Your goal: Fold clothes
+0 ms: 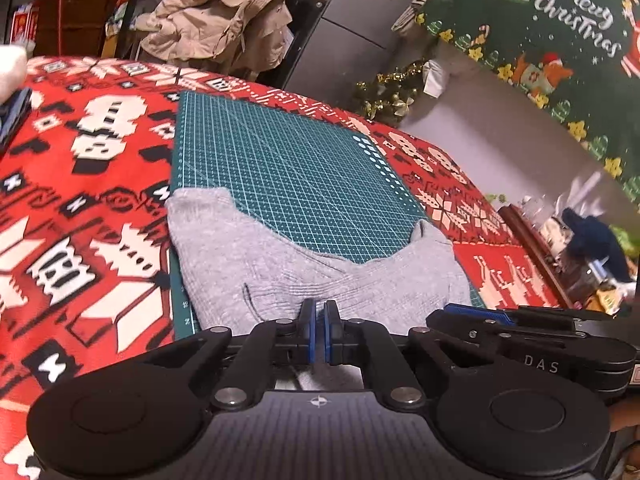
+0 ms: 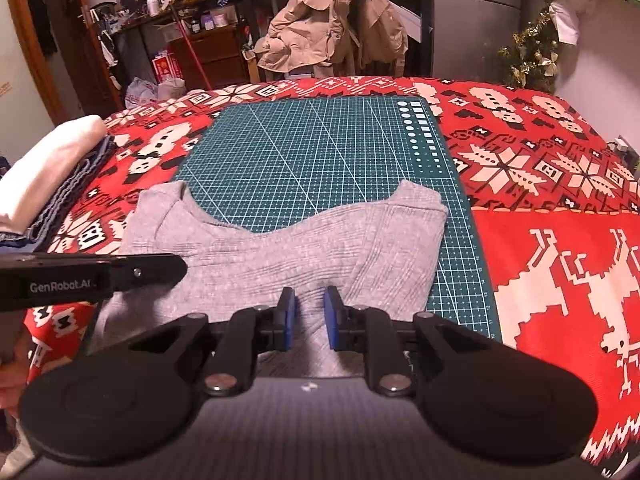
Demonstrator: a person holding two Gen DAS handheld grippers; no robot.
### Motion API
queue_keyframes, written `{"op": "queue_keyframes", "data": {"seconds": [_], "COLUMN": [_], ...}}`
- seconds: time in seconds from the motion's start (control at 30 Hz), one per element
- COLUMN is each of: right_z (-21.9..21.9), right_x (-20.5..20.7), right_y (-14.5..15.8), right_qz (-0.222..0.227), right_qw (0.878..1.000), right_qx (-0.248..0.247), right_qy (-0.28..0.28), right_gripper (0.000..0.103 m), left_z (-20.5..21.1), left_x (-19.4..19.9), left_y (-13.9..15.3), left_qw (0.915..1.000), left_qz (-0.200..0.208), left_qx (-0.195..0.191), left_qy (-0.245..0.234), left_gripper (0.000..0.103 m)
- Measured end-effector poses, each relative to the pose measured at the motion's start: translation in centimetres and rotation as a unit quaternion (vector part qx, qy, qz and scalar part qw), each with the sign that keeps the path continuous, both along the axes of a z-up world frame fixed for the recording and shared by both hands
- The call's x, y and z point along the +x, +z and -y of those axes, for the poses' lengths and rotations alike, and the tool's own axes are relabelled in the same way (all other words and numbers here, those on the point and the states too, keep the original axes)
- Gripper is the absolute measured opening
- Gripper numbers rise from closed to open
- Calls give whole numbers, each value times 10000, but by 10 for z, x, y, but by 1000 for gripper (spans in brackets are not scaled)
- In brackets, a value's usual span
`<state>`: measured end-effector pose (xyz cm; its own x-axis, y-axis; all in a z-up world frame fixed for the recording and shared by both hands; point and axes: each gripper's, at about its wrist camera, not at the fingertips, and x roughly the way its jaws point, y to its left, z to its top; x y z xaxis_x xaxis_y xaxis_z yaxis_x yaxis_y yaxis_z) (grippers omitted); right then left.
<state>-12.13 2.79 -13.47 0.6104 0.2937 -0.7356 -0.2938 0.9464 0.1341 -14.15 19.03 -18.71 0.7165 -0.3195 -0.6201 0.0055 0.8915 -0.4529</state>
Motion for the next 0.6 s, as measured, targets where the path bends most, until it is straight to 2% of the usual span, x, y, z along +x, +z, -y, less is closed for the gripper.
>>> {"op": "queue_keyframes", "data": {"seconds": [0.1,0.2,0.33,0.47,0.6], "right_z": [8,14,19,23,25], "right_x": [4,16,33,38,52], "right_y": [4,7,-6,-1,3], "right_qz": [45,186,-5,-66,70], "right_qw": [9997,9993,9993,9992,9984], "right_qx": [224,216,248,284,389], "right_qy": [-89,-228,-265,-266,-409], "right_gripper": [17,17,17,17,17], "left_z": [-4,-4,-9,-15,-15], "left_x": [1,9,19,17,22], "left_y": [6,12,7,6,5], "left_qw": [9999,9999,9999,9996,9997], "left_qz": [38,109,-5,29,21], "left_qx": [-149,-79,-53,-199,-194], "left_qy": [20,77,159,219,172], "left_gripper": [6,6,6,6,6]}}
